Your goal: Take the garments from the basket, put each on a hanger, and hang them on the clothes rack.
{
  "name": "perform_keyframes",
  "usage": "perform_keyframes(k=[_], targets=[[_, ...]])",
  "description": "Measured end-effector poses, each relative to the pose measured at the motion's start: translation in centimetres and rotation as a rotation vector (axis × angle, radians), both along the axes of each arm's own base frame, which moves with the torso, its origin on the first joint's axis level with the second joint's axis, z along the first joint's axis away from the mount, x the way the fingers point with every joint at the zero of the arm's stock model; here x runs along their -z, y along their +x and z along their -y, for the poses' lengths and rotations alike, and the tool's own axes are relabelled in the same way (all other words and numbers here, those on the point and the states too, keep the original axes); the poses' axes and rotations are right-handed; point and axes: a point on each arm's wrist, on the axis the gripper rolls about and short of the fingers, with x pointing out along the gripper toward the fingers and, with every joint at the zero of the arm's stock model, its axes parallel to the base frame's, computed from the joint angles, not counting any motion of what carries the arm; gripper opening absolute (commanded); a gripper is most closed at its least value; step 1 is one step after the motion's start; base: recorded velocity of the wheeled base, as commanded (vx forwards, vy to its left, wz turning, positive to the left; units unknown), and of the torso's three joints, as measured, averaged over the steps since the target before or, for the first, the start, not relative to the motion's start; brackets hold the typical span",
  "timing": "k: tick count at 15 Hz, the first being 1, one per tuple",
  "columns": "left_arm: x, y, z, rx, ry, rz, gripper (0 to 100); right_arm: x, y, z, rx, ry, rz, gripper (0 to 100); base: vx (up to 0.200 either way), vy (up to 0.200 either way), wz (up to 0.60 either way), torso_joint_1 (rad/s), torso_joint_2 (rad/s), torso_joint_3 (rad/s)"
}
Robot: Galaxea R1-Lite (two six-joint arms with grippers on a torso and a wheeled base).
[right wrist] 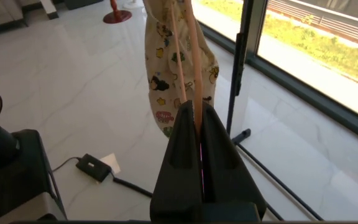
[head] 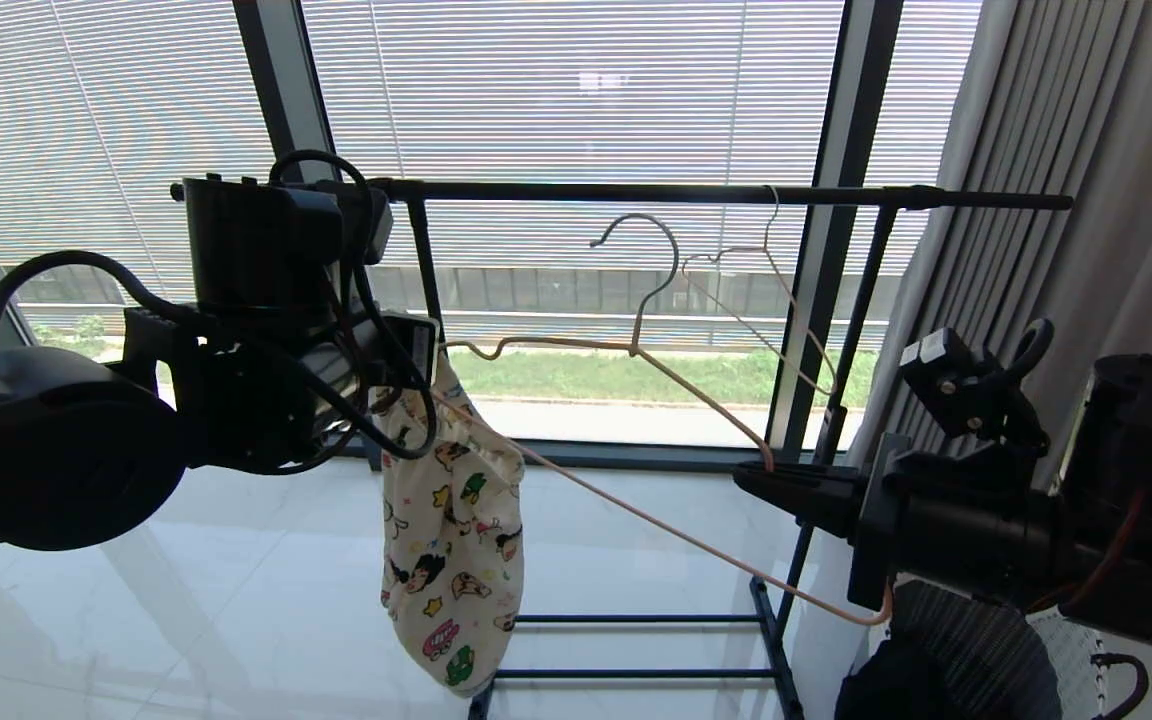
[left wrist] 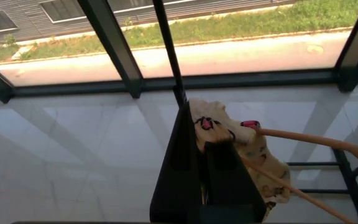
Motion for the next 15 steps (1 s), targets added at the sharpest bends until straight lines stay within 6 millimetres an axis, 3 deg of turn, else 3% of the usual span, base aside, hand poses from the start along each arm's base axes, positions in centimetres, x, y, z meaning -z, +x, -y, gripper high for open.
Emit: perform_keyframes(k=[7,12,15], targets=[[-0.6,-0.5,0.9,0.041,0.007,0.016,0,0.6,-0.2,-1.7,-0.05,-0.014,-0.018,0,0.0,0.0,0.0,0.0,0.0,0.0],[-2.0,-3.2,5.1,0.209,-0.036,0.056,0,0.5,1.2,-3.2,-0.008,-0.002,-0.027,0,0.0,0.0,0.0,0.0,0.0,0.0],[-3.5,-3.9,6.4,0.253,-0.067,0.098,0,1.0,1.5,-4.4,0.028,0.019,-0.037,0,0.0,0.0,0.0,0.0,0.0,0.0]])
